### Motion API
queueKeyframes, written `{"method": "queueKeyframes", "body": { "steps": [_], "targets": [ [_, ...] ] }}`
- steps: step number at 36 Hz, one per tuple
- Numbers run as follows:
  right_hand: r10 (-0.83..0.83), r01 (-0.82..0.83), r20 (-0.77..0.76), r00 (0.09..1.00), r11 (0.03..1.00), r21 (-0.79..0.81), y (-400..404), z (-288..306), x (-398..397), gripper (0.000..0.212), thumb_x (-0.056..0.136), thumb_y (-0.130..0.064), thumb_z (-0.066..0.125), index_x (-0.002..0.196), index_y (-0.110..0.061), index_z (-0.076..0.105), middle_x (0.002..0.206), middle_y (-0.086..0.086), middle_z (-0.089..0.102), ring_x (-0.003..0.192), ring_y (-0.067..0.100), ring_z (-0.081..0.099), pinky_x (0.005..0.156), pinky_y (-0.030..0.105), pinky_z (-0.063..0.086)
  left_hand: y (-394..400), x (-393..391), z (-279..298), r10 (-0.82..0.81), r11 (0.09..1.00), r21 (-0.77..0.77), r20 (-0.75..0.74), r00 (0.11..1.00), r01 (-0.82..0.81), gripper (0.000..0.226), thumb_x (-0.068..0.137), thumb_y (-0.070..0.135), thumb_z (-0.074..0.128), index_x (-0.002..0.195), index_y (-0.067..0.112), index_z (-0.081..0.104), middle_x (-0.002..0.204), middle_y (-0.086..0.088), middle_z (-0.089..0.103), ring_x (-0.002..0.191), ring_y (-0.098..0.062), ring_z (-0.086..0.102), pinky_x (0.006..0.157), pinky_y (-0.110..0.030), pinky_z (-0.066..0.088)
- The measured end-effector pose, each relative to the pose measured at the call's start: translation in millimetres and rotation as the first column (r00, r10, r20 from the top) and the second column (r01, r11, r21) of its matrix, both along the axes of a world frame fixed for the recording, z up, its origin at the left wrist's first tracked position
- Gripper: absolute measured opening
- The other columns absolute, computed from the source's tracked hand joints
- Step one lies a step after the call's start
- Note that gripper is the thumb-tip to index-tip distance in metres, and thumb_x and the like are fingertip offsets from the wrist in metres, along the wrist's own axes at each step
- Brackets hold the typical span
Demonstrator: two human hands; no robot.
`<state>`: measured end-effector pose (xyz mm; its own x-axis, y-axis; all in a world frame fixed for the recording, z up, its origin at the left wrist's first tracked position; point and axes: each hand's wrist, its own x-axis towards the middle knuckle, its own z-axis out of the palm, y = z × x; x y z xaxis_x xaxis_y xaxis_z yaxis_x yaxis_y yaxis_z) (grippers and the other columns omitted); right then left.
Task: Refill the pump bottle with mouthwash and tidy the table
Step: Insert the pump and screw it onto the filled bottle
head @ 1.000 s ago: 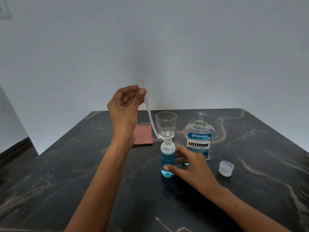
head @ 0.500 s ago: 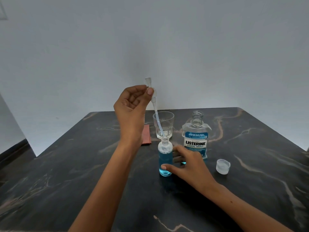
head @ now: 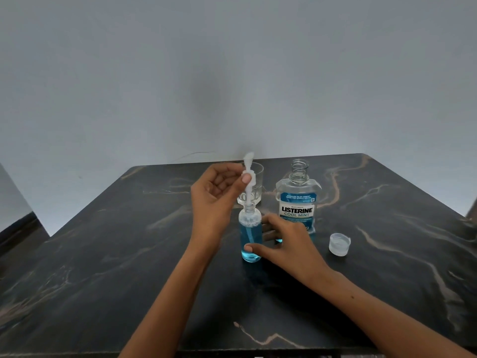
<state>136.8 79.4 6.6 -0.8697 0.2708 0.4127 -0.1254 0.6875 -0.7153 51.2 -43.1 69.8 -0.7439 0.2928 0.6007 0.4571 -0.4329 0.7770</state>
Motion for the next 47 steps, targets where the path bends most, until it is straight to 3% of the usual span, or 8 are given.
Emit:
{"method": "queueKeyframes", "body": {
  "steps": [5, 11, 15, 20, 25, 30, 38, 47],
  "targets": [
    [-0.002, 0.002, -0.005, 1.0, 1.0, 0.015, 1, 0, -1, 0.054, 0.068, -0.048, 0.078, 0.111, -0.022, 0.061, 0.102, -0.008, 0.07, 0.089, 0.001, 0.066, 0.08, 0.024, 0.057, -6, 0, -17, -0.016, 0.998, -0.054, 0.043, 0.999, 0.018, 0.033, 0.076, 0.018, 0.072, 0.106, 0.008, 0.064, 0.095, -0.002, 0.074, 0.092, -0.014, 0.07, 0.075, -0.02, 0.054],
    [-0.001, 0.001, -0.011, 1.0, 1.0, 0.022, 0, -1, -1, 0.053, 0.068, -0.046, 0.079, 0.111, -0.02, 0.061, 0.102, -0.006, 0.071, 0.088, 0.002, 0.067, 0.08, 0.024, 0.058, -12, 0, -29, -0.073, 0.989, -0.125, 0.032, 0.997, 0.076, 0.038, 0.082, 0.001, 0.066, 0.118, -0.002, 0.054, 0.096, 0.001, 0.073, 0.096, -0.014, 0.07, 0.079, -0.021, 0.055],
    [0.002, -0.001, -0.01, 1.0, 0.999, 0.034, 0, 0, -1, 0.052, 0.069, -0.045, 0.079, 0.111, -0.02, 0.061, 0.104, -0.006, 0.071, 0.089, 0.001, 0.067, 0.08, 0.022, 0.057, -14, 2, -31, -0.081, 0.989, -0.122, 0.031, 0.996, 0.084, 0.034, 0.083, 0.006, 0.063, 0.116, 0.001, 0.056, 0.105, -0.006, 0.071, 0.101, -0.016, 0.069, 0.082, -0.023, 0.055],
    [0.001, 0.0, -0.008, 1.0, 1.0, 0.027, 0, 0, -1, 0.053, 0.069, -0.044, 0.079, 0.112, -0.02, 0.061, 0.104, -0.006, 0.071, 0.09, 0.002, 0.067, 0.081, 0.024, 0.058, -11, 7, -31, 0.002, 0.987, -0.158, -0.001, 1.0, -0.002, 0.033, 0.07, 0.025, 0.075, 0.099, 0.013, 0.065, 0.094, 0.002, 0.073, 0.093, -0.013, 0.07, 0.079, -0.022, 0.055],
    [0.006, -0.006, -0.003, 1.0, 1.0, 0.021, 1, -1, -1, 0.053, 0.069, -0.044, 0.079, 0.113, -0.02, 0.06, 0.105, -0.006, 0.071, 0.09, 0.001, 0.067, 0.081, 0.021, 0.057, -8, 3, -31, 0.054, 0.978, -0.198, -0.074, 0.996, -0.068, 0.027, 0.071, 0.022, 0.077, 0.095, 0.014, 0.067, 0.093, -0.002, 0.071, 0.09, -0.017, 0.07, 0.08, -0.029, 0.057],
    [0.022, -0.022, -0.011, 1.0, 1.0, 0.009, -1, 0, -5, 0.053, 0.069, -0.043, 0.079, 0.113, -0.019, 0.061, 0.103, -0.005, 0.071, 0.09, 0.002, 0.067, 0.08, 0.021, 0.057, -17, -6, -32, -0.062, 0.972, -0.228, -0.045, 0.997, 0.05, 0.027, 0.081, 0.01, 0.069, 0.107, 0.005, 0.069, 0.102, 0.0, 0.074, 0.094, -0.014, 0.071, 0.08, -0.021, 0.055],
    [0.019, -0.018, -0.028, 0.999, 0.999, 0.032, -9, -2, -16, 0.053, 0.068, -0.046, 0.079, 0.112, -0.022, 0.061, 0.102, -0.006, 0.07, 0.088, 0.004, 0.067, 0.078, 0.027, 0.059, -17, -11, -29, -0.015, 0.977, -0.215, -0.012, 1.0, 0.012, 0.032, 0.069, 0.021, 0.078, 0.097, 0.007, 0.071, 0.09, -0.002, 0.075, 0.083, -0.018, 0.071, 0.073, -0.027, 0.057],
    [0.01, -0.009, -0.019, 1.0, 0.999, 0.045, -10, -4, -16, 0.055, 0.069, -0.044, 0.079, 0.115, -0.022, 0.06, 0.106, -0.005, 0.07, 0.091, 0.003, 0.067, 0.079, 0.026, 0.059, -21, -21, -32, -0.117, 0.954, -0.277, 0.005, 0.993, 0.113, 0.032, 0.083, 0.018, 0.069, 0.112, 0.007, 0.063, 0.1, -0.005, 0.074, 0.094, -0.018, 0.071, 0.076, -0.022, 0.054]
  ]
}}
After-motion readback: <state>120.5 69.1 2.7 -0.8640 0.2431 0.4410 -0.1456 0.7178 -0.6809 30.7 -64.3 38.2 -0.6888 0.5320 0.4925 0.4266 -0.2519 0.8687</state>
